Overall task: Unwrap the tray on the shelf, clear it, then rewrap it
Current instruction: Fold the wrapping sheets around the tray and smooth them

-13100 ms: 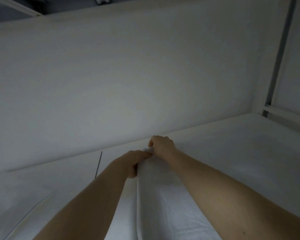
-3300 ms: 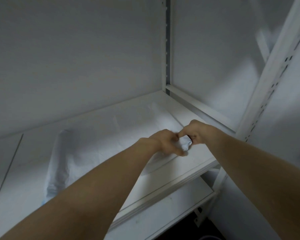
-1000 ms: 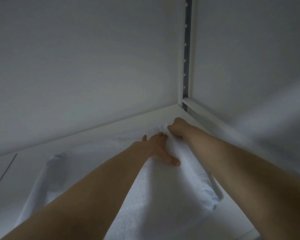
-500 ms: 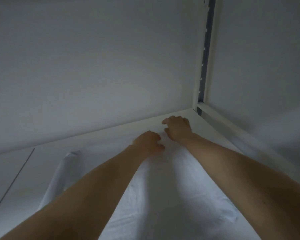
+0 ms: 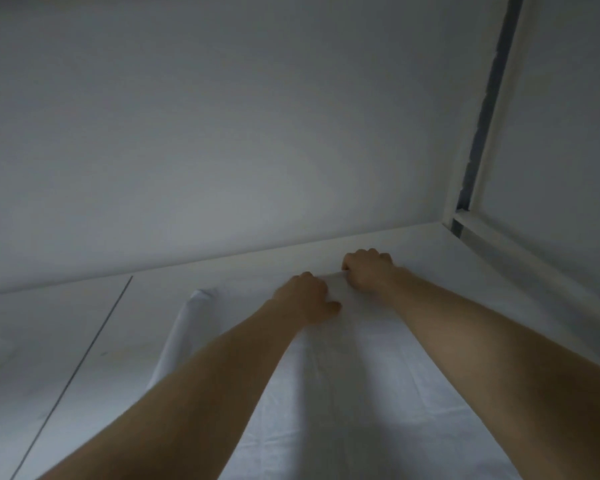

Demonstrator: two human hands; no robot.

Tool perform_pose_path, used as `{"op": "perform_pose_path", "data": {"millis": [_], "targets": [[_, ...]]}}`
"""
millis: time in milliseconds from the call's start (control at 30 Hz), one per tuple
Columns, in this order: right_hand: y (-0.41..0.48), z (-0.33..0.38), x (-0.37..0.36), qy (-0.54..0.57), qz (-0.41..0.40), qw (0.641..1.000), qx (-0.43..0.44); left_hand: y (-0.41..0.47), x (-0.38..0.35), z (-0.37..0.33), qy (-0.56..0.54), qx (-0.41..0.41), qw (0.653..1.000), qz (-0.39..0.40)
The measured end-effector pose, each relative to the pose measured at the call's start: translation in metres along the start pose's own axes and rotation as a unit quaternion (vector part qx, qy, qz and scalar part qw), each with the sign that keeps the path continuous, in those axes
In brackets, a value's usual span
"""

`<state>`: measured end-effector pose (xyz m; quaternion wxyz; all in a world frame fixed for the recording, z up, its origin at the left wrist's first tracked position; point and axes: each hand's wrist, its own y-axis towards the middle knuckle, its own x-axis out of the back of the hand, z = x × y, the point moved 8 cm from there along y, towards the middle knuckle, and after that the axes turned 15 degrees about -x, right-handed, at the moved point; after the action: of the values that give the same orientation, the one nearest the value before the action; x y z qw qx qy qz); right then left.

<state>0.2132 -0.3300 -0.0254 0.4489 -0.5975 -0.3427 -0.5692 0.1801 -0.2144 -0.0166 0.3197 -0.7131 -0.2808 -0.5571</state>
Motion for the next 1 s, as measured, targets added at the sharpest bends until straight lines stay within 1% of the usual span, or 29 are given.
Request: {"op": "perform_pose_path", "data": {"millis": [100,200,300,367,467,500,567,667,733,833,867,933,1000], "targets": [[-0.006,0.036,0.002,0.028,0.014,0.998,0.056,-0.014,0.008,0.034,0.044,0.06,0.997,-0.018],[-0.01,0.065,-0.007,0.031,0.034,0.995,0.085,-0.025,0.008,0.056,0.052,0.083,0.995,-0.021],[-0.009,0.073,-0.013,0.009,0.033,0.996,0.078,-0.033,0.003,0.068,0.031,0.081,0.996,-0.019],[-0.007,0.073,-0.017,-0.02,0.048,0.997,0.056,-0.039,0.003,0.072,0.025,0.077,0.997,-0.018],[-0.01,0.082,-0.008,-0.064,0.049,0.996,0.033,-0.05,0.01,0.082,0.05,0.081,0.995,-0.023],[-0.012,0.094,-0.004,-0.064,0.038,0.996,0.046,-0.055,0.013,0.088,0.065,0.088,0.994,-0.026],[-0.016,0.121,-0.002,-0.025,0.033,0.995,0.09,-0.062,0.016,0.099,0.095,0.102,0.99,-0.024],[-0.027,0.163,-0.013,0.022,0.064,0.986,0.15,-0.069,0.013,0.111,0.117,0.107,0.987,-0.008],[-0.028,0.175,-0.018,0.024,0.068,0.986,0.151,-0.071,0.011,0.112,0.129,0.096,0.987,0.001],[-0.026,0.178,-0.025,0.004,0.06,0.99,0.129,-0.076,0.009,0.112,0.129,0.085,0.988,0.003],[-0.025,0.177,-0.026,-0.007,0.054,0.991,0.12,-0.078,0.011,0.112,0.119,0.082,0.989,-0.011],[-0.028,0.179,-0.023,-0.024,0.03,0.993,0.108,-0.086,0.023,0.118,0.077,0.091,0.99,-0.077],[-0.034,0.188,-0.018,-0.017,0.016,0.993,0.118,-0.1,0.037,0.132,0.044,0.139,0.979,-0.14]]}}
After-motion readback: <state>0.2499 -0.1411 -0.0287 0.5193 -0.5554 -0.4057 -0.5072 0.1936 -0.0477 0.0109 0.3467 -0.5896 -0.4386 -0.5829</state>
